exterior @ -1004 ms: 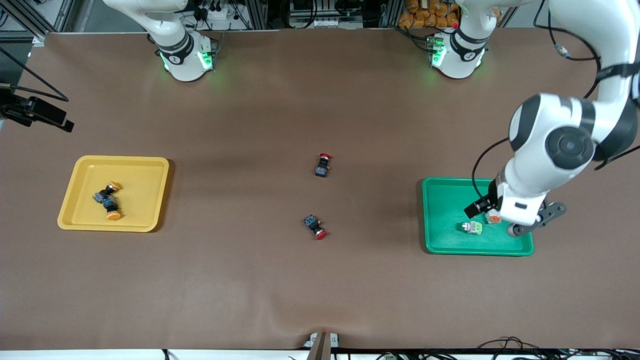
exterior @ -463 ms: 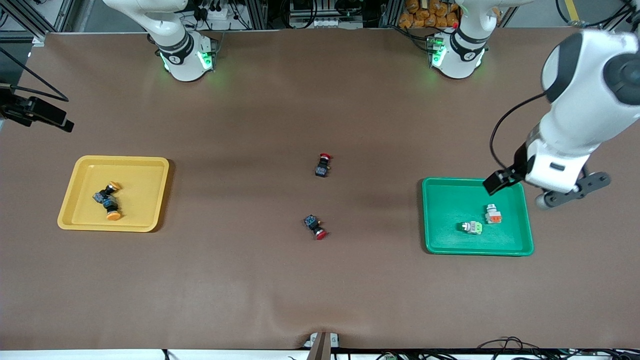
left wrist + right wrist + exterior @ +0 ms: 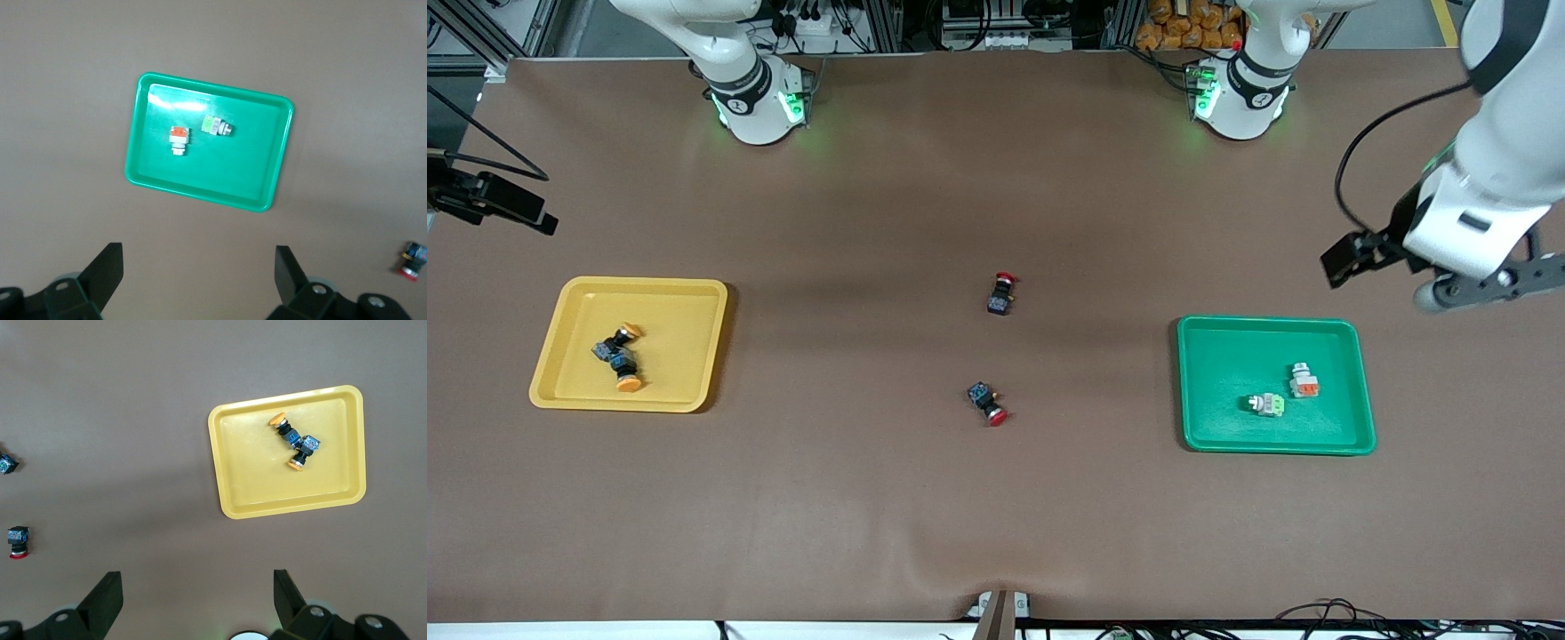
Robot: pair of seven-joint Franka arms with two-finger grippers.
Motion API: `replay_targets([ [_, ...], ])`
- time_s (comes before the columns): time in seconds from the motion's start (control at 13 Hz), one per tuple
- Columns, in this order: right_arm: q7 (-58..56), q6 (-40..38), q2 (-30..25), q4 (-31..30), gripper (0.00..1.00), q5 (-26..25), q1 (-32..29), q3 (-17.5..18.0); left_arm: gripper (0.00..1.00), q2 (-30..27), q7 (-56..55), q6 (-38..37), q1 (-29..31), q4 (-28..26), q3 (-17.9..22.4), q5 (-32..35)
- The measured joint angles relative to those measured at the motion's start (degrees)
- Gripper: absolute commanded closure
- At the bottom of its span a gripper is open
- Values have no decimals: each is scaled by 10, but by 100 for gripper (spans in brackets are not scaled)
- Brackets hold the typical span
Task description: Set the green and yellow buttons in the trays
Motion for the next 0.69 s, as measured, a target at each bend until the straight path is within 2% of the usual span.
replay_targets([
  [0.39,0,1,0,0,0,0,0,0,0,-25,117,-9,58,-3,5,-73],
  [0.54,0,0,0,0,0,0,0,0,0,-50,120,-12,49,-30,8,-74],
  [0.62,0,0,0,0,0,0,0,0,0,-70,121,-12,32,-51,21,-74],
  [0.69,0,0,0,0,0,0,0,0,0,-90,129,-12,-3,-71,55,-74],
])
